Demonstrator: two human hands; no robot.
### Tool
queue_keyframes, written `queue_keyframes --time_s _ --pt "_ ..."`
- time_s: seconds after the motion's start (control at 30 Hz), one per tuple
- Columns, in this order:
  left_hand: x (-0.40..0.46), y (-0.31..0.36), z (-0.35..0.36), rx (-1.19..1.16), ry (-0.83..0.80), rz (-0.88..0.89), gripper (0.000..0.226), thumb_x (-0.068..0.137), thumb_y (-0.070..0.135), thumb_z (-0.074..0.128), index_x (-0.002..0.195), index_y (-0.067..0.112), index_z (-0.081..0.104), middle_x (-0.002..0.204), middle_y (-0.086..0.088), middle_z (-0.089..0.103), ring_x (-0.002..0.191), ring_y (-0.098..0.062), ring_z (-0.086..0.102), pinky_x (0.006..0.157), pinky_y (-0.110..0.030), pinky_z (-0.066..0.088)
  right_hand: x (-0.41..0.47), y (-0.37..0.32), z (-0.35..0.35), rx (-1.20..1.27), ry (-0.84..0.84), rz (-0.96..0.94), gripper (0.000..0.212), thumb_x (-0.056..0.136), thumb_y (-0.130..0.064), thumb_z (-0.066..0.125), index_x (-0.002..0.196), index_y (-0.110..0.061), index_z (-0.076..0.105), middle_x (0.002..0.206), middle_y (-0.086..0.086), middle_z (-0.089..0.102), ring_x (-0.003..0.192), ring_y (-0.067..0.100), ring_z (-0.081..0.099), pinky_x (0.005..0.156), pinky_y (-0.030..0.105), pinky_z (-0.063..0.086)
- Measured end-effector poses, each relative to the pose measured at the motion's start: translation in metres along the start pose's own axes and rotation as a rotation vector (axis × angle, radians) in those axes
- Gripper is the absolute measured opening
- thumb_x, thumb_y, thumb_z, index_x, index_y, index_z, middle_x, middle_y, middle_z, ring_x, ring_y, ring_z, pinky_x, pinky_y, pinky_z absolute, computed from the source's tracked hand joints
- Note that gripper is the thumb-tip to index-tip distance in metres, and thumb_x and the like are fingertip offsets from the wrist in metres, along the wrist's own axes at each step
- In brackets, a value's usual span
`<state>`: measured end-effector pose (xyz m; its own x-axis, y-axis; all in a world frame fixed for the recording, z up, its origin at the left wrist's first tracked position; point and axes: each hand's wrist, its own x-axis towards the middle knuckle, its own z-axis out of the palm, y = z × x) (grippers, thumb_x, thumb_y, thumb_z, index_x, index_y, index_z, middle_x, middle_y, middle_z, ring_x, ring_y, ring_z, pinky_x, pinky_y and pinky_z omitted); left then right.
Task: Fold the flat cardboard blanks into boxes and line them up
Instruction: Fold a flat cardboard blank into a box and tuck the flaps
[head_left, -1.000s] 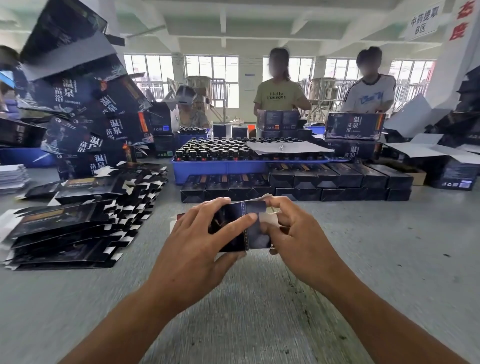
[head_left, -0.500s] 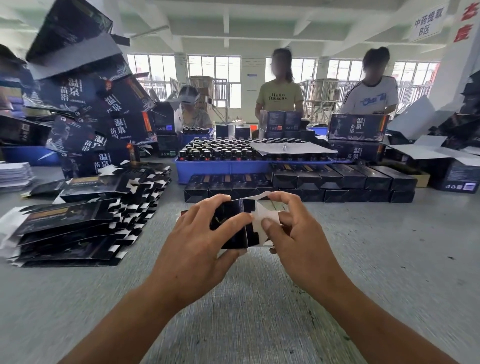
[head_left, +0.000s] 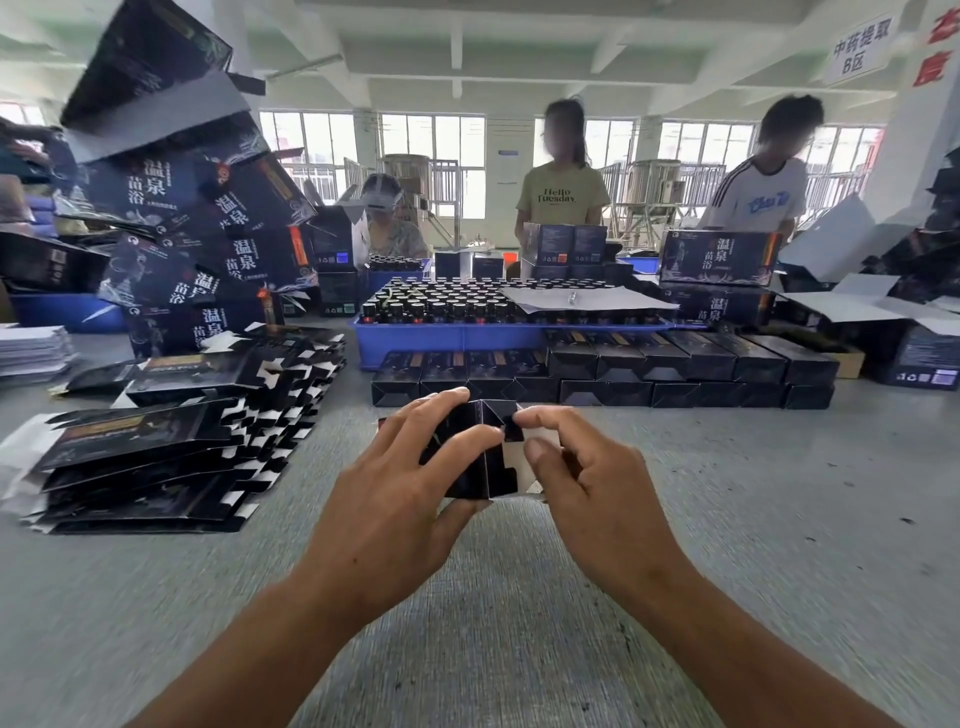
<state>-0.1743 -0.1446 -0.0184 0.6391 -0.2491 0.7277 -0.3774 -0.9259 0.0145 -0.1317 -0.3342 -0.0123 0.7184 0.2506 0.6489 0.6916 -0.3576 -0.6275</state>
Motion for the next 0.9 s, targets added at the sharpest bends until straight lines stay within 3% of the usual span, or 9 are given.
queue_keyframes --time_s 0.17,0.27,0.37,0.43,0.5,0.6,0.67,0.77,0.9 --pt "-0.0006 0.0003 0.0008 0.020 -0.004 -0.010 0.074 0.079 0.035 0.079 0.143 0.034 0.042 0.148 -0.007 0.044 0.129 -0.031 0.049 0.080 -0.044 0.060 0.0005 -0.0012 0.0002 0.006 -0.022 0.012 0.029 0.102 -0.016 0.054 0.124 -0.030 0.067 0.102 -0.022 0.069 0.093 -0.005 0.066 0.079 0.024 0.060" --pt "-0.0003 -0.0002 0.0005 0.044 -0.019 -0.007 0.074 0.080 0.033 0.080 0.143 0.038 0.042 0.147 -0.008 0.042 0.128 -0.032 0.048 0.078 -0.046 0.061 0.0002 -0.0009 -0.0006 0.011 -0.047 0.006 0.030 0.102 -0.017 0.054 0.127 -0.031 0.066 0.103 -0.030 0.064 0.097 -0.009 0.064 0.081 0.018 0.057" --pt "-0.0011 -0.0017 -0.0002 0.020 -0.022 -0.033 0.071 0.079 0.029 0.083 0.140 0.037 0.047 0.147 -0.008 0.042 0.129 -0.032 0.047 0.079 -0.046 0.060 -0.0012 -0.0026 -0.0021 0.036 -0.115 0.038 0.034 0.099 -0.028 0.059 0.132 -0.037 0.061 0.095 -0.026 0.066 0.083 -0.009 0.064 0.068 0.009 0.050" --pt "-0.0019 -0.0029 -0.0006 -0.002 -0.019 -0.051 0.069 0.079 0.028 0.083 0.139 0.036 0.051 0.148 -0.006 0.042 0.131 -0.031 0.046 0.081 -0.044 0.059 -0.0021 -0.0056 -0.0042 0.102 -0.171 0.068 0.043 0.093 -0.038 0.065 0.135 -0.039 0.058 0.096 -0.021 0.068 0.086 -0.005 0.066 0.070 0.010 0.050" --pt "-0.0026 -0.0038 -0.0007 -0.021 -0.015 -0.064 0.067 0.078 0.027 0.084 0.137 0.036 0.053 0.148 -0.004 0.042 0.132 -0.031 0.045 0.080 -0.042 0.058 -0.0023 -0.0069 -0.0071 0.170 -0.238 0.109 0.055 0.085 -0.041 0.063 0.139 -0.040 0.054 0.098 -0.012 0.071 0.087 0.011 0.069 0.073 0.024 0.058" --pt "-0.0030 -0.0040 -0.0010 -0.029 -0.023 -0.077 0.069 0.076 0.025 0.086 0.137 0.035 0.055 0.148 -0.003 0.042 0.132 -0.029 0.045 0.079 -0.041 0.059 -0.0025 -0.0085 -0.0072 0.195 -0.285 0.139 0.063 0.082 -0.027 0.060 0.143 -0.041 0.050 0.085 0.005 0.072 0.069 0.030 0.063 0.064 0.044 0.056" --pt "-0.0028 -0.0037 -0.0015 -0.035 -0.024 -0.081 0.069 0.076 0.024 0.086 0.136 0.035 0.055 0.147 -0.003 0.043 0.132 -0.029 0.045 0.078 -0.042 0.059 -0.0035 -0.0085 -0.0050 0.187 -0.270 0.128 0.062 0.084 -0.025 0.061 0.142 -0.042 0.050 0.079 0.002 0.071 0.062 0.027 0.060 0.059 0.043 0.054" --pt "-0.0027 -0.0030 -0.0023 -0.060 -0.015 -0.077 0.067 0.076 0.022 0.085 0.135 0.034 0.056 0.146 -0.004 0.044 0.131 -0.030 0.047 0.079 -0.043 0.059 -0.0031 -0.0074 -0.0067 0.199 -0.262 0.140 0.062 0.082 -0.036 0.067 0.140 -0.045 0.051 0.090 0.002 0.073 0.078 0.028 0.068 0.070 0.042 0.058" --pt "-0.0026 -0.0026 -0.0028 -0.068 -0.014 -0.087 0.067 0.077 0.023 0.086 0.136 0.035 0.057 0.147 -0.002 0.043 0.131 -0.029 0.046 0.081 -0.043 0.059 -0.0014 -0.0040 -0.0078 0.181 -0.285 0.148 0.066 0.081 -0.019 0.066 0.141 -0.044 0.050 0.082 0.005 0.072 0.062 0.019 0.060 0.059 0.033 0.055"
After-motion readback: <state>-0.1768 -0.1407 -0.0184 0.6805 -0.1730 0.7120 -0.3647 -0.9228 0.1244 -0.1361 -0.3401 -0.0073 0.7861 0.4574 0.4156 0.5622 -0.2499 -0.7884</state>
